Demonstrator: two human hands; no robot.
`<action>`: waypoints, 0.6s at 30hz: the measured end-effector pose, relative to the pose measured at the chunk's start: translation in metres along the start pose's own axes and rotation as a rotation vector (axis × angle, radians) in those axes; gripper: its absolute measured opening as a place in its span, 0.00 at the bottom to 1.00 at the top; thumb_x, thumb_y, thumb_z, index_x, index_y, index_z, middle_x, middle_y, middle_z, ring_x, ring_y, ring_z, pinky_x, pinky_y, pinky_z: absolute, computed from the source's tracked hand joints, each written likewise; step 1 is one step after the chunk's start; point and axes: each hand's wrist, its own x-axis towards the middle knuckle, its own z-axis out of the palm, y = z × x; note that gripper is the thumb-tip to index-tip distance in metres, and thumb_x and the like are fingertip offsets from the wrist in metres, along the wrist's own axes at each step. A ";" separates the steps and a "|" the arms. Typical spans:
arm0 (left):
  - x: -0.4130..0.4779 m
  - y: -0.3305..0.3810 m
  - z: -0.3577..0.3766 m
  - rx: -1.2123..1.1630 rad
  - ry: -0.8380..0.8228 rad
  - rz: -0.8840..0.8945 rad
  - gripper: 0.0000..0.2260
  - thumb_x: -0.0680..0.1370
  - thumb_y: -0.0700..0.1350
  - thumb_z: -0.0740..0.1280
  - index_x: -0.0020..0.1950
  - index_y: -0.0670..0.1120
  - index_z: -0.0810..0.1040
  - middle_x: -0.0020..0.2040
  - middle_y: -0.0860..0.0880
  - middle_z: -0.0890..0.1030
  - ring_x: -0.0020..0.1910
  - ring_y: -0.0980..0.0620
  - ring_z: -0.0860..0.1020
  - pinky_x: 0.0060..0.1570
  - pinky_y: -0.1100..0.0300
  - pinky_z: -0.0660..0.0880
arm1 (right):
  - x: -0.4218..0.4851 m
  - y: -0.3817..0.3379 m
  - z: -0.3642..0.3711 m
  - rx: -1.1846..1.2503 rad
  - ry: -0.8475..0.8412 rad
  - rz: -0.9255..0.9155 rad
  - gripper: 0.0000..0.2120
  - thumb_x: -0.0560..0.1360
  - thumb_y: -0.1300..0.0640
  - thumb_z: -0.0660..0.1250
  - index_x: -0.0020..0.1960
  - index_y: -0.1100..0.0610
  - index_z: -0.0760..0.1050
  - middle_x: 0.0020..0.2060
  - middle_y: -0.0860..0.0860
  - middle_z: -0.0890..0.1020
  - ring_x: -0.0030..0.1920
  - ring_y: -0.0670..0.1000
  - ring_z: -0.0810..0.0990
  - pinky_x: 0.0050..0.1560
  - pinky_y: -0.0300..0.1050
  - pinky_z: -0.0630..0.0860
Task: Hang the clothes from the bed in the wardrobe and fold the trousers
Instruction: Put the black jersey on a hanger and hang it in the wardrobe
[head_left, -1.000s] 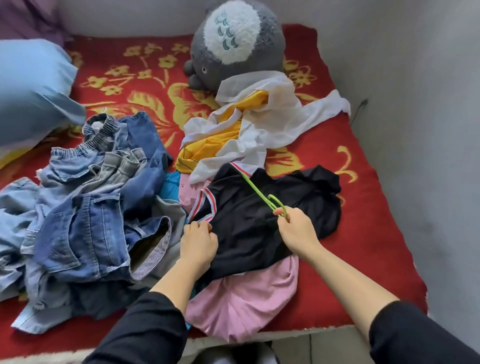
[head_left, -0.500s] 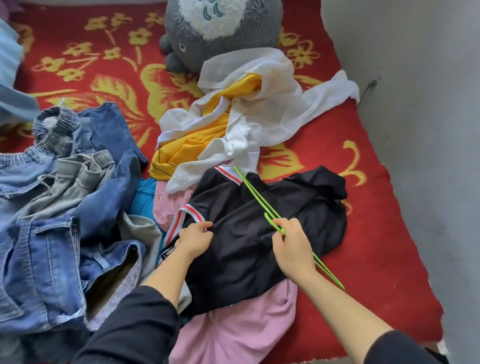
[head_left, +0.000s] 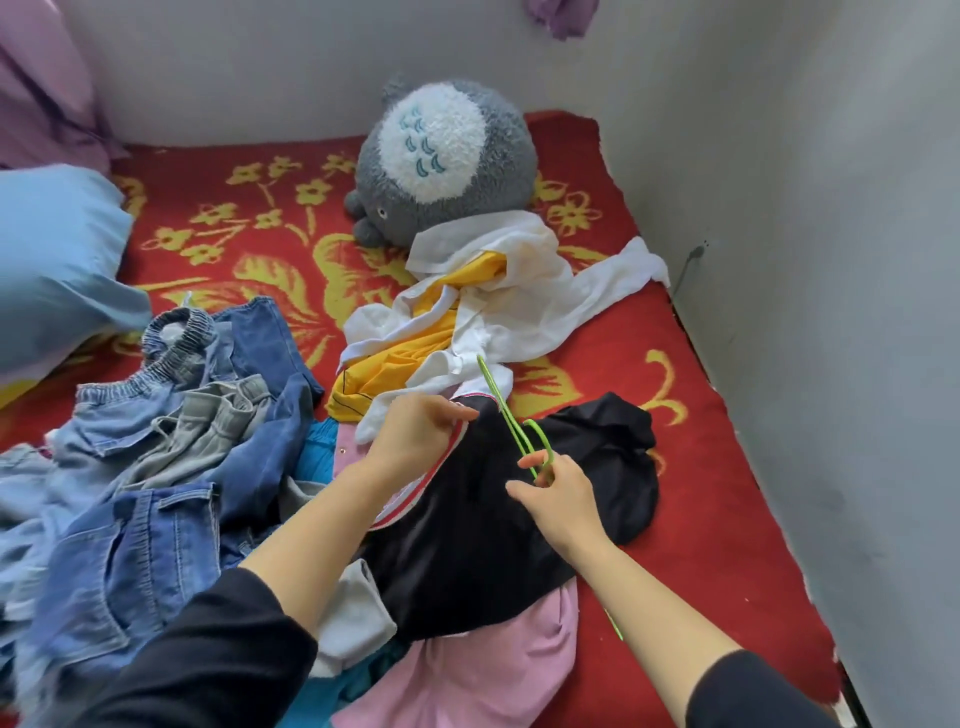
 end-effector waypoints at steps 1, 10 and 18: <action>-0.001 0.013 -0.006 0.074 0.042 0.070 0.11 0.75 0.35 0.67 0.52 0.47 0.85 0.47 0.51 0.85 0.44 0.59 0.80 0.45 0.70 0.74 | -0.004 -0.010 -0.002 0.015 -0.009 -0.008 0.10 0.68 0.56 0.74 0.46 0.51 0.77 0.39 0.48 0.70 0.38 0.47 0.71 0.40 0.36 0.67; -0.015 0.102 -0.052 0.158 0.236 0.319 0.07 0.73 0.47 0.74 0.40 0.44 0.86 0.34 0.49 0.84 0.32 0.54 0.76 0.37 0.66 0.67 | -0.029 -0.082 -0.018 0.108 0.044 -0.138 0.14 0.67 0.49 0.76 0.45 0.55 0.76 0.43 0.50 0.79 0.44 0.50 0.78 0.46 0.44 0.73; -0.022 0.157 -0.120 0.296 0.200 0.456 0.04 0.72 0.37 0.72 0.45 0.42 0.86 0.35 0.46 0.82 0.36 0.47 0.79 0.41 0.60 0.73 | -0.026 -0.149 -0.083 0.558 -0.011 -0.114 0.15 0.74 0.63 0.65 0.29 0.54 0.71 0.27 0.48 0.73 0.32 0.47 0.71 0.32 0.38 0.67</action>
